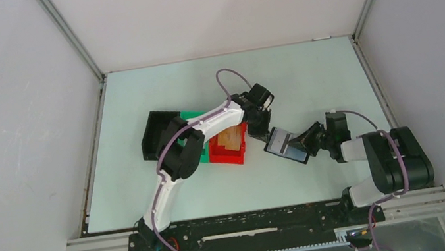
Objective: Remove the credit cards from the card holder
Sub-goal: Remove the credit card from the card holder, then place the credit card in the storage box, then remove the credit card from the card holder.
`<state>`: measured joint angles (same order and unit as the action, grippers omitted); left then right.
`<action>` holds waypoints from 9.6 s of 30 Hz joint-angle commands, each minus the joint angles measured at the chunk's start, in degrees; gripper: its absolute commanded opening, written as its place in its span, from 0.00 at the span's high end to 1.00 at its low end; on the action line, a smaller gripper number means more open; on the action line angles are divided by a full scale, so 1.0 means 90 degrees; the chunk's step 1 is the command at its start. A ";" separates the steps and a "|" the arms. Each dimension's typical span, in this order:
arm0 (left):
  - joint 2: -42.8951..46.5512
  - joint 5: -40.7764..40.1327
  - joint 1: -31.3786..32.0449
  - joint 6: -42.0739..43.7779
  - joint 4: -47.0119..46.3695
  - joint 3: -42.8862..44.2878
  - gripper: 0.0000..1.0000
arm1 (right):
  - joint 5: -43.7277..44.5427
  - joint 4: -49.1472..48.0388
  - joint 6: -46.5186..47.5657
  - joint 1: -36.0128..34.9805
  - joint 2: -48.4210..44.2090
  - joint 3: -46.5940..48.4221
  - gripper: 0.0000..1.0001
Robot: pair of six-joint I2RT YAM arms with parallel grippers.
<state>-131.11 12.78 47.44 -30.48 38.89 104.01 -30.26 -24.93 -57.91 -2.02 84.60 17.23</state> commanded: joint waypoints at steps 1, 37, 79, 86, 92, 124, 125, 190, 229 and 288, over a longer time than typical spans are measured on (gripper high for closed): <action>-0.0181 0.0296 0.0163 -0.0022 -0.0161 0.0000 1.00 | 0.0086 0.0187 0.0081 -0.0003 -0.0319 -0.0059 1.00; 0.0201 0.0332 -0.0007 -0.0140 -0.0556 -0.0589 1.00 | 0.0219 0.3334 0.1209 0.1094 -0.3405 -0.0406 1.00; 0.2029 0.0906 0.0927 0.1318 -0.1374 -0.1405 0.32 | 0.1665 0.5477 0.0594 -0.0004 -0.2960 0.1345 1.00; 0.1832 0.1043 0.0548 0.0847 -0.1641 -0.1521 0.31 | 0.1351 0.4845 0.0663 -0.0019 -0.2836 0.0961 1.00; 0.1385 0.1396 0.0147 0.0581 -0.1732 -0.1437 0.33 | 0.1269 0.4550 0.0668 -0.0044 -0.2503 0.0946 0.92; 0.1636 0.1411 -0.0060 0.0596 -0.1502 -0.1224 0.35 | 0.1096 0.4554 0.1206 0.0052 -0.2680 0.1073 1.00; 0.1815 0.1480 -0.0096 0.0609 -0.1487 -0.1289 0.34 | 0.0976 0.4671 0.1374 0.0149 -0.2925 0.1073 1.00; 0.4187 -0.3574 -0.1872 0.1803 0.2169 -0.1826 1.00 | 0.0691 0.5724 0.2750 0.0404 -0.4299 0.2256 0.23; 0.4101 -0.3348 -0.1840 0.1363 0.1529 -0.1710 0.57 | 0.1359 0.5464 0.2340 -0.0195 -0.3963 0.2050 0.24; -0.0413 0.2887 0.0103 0.0488 -0.0051 0.1320 0.48 | 0.2571 0.4402 0.1376 -0.0176 -0.1764 0.0790 0.73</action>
<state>-135.24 30.33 47.83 -23.55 41.80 113.01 -8.95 13.98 -45.82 -3.77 68.60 25.87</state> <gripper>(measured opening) 0.524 0.273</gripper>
